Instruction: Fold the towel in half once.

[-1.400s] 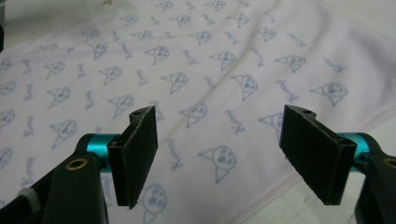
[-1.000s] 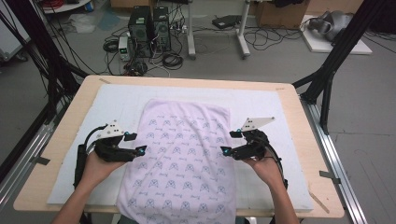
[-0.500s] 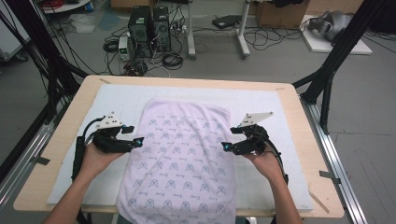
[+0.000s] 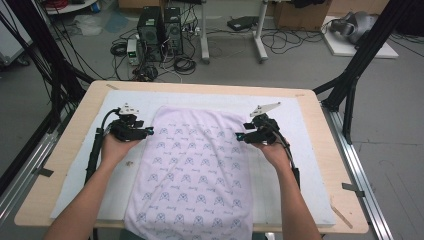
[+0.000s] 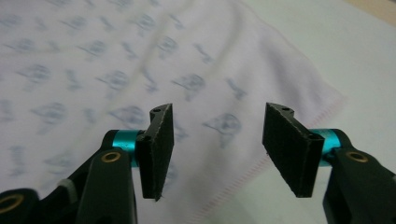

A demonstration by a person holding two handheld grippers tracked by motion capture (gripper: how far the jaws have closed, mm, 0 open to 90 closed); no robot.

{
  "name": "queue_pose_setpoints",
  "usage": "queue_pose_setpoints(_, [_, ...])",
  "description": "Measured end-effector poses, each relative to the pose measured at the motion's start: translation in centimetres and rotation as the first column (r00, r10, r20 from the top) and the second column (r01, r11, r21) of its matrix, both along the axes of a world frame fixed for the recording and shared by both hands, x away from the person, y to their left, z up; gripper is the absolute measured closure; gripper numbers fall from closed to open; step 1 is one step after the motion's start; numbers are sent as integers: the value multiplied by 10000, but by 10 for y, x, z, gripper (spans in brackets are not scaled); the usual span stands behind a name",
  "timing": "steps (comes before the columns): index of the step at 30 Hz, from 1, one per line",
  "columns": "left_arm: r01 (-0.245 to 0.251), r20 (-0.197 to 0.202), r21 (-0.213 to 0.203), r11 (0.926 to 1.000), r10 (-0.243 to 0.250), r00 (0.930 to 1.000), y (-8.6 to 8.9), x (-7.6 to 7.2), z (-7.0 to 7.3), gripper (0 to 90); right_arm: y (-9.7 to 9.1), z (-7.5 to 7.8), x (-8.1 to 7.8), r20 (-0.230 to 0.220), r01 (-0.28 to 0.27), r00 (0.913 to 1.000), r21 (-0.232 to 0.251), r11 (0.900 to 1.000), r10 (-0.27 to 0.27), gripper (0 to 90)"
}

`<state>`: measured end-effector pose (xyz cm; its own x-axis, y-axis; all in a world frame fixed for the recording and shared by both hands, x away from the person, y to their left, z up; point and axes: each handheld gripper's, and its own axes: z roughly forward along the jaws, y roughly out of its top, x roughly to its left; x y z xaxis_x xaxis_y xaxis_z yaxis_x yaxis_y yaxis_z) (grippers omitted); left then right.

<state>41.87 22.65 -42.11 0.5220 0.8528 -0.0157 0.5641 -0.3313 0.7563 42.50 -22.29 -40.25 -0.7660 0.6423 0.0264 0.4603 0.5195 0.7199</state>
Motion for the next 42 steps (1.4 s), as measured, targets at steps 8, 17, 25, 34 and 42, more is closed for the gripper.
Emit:
queue_pose_setpoints(8, [-1020, -298, -263, 9944, 1013, 9944, -5, 15, -22, 710, -7, -27, 19, -527, 1211, 9909, -490, 9914, -1237, 537])
queue_pose_setpoints(17, [-663, 18, -356, 9972, 665, 9978, -4, 12, -16, 879, -5, -35, 21, -836, 1155, 9900, 173, 9932, -1137, 855])
queue_pose_setpoints(25, [181, 859, -569, 9982, -132, 9962, 4, -9, 13, 879, -17, 0, 7, -62, 814, 9967, 1159, 9899, -812, 862])
queue_pose_setpoints(34, [1945, 497, -523, 9795, -1920, 9801, 15, -84, 8, 876, -29, 3, -51, -1088, -733, 9902, 1253, 9894, 871, 829])
queue_pose_setpoints(42, [1618, 376, -1184, 9797, -1584, 9867, 16, -67, 11, 557, -36, 4, -49, -866, 44, 9962, 1388, 9903, 77, 537])
